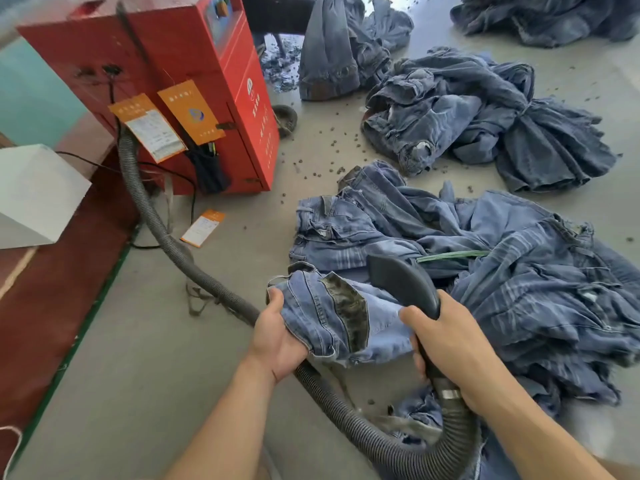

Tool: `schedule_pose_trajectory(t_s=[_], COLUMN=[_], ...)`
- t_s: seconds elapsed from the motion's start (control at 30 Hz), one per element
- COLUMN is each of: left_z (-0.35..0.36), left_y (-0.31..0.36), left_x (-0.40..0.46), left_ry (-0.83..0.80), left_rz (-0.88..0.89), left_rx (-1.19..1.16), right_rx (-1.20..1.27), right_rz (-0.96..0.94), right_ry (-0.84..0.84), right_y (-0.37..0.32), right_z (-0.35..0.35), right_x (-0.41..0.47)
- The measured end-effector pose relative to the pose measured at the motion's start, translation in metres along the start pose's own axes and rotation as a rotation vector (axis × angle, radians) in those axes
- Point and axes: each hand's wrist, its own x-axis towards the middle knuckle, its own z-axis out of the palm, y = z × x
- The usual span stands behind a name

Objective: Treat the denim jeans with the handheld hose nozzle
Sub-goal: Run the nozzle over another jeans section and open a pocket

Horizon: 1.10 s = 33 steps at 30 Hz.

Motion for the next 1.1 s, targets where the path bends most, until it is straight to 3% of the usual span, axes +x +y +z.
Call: schedule_pose_trajectory(t_s=[0.13,0.23,0.47,0.53,0.6,0.7,0.8,0.9,1.0,1.1], left_z=[0.004,0.007,0.006,0.009,0.008,0.005,-0.002,-0.002,0.014,0.025], left_y=[0.003,0.004,0.009,0.012,0.014,0.016,0.011,0.003,-0.008,-0.014], left_x=[0.006,0.007,0.006,0.01,0.016,0.018,0.012,0.006,0.003,0.005], left_ry=[0.082,0.11,0.236,0.24,0.231,0.255,0.218,0.111,0.066,0.114], left_rz=[-0.013,-0.032,-0.06,-0.025,0.01,0.033,-0.08,-0.265,-0.348,-0.309], left_rx=[0.004,-0.013,-0.184,-0.281,-0.32,-0.263,-0.157,0.037,0.233,0.227], right_rx=[-0.145,-0.255,0.168,0.066,-0.213,-0.322,-0.024,0.278,0.202,0.119], right_rz=[-0.001,-0.003,0.055,0.023,-0.041,-0.066,0.017,0.101,0.157,0.182], right_ry=[-0.158,-0.149,0.036,-0.045,-0.13,-0.115,0.062,0.137,0.076,-0.071], right_y=[0.021,0.032,0.024,0.025,0.031,0.034,0.033,0.041,0.054,0.063], right_z=[0.023,0.043,0.027,0.028,0.042,0.061,0.043,0.009,-0.008,0.001], right_x=[-0.035,-0.031,-0.012,-0.027,-0.042,-0.037,-0.011,0.002,0.004,-0.003])
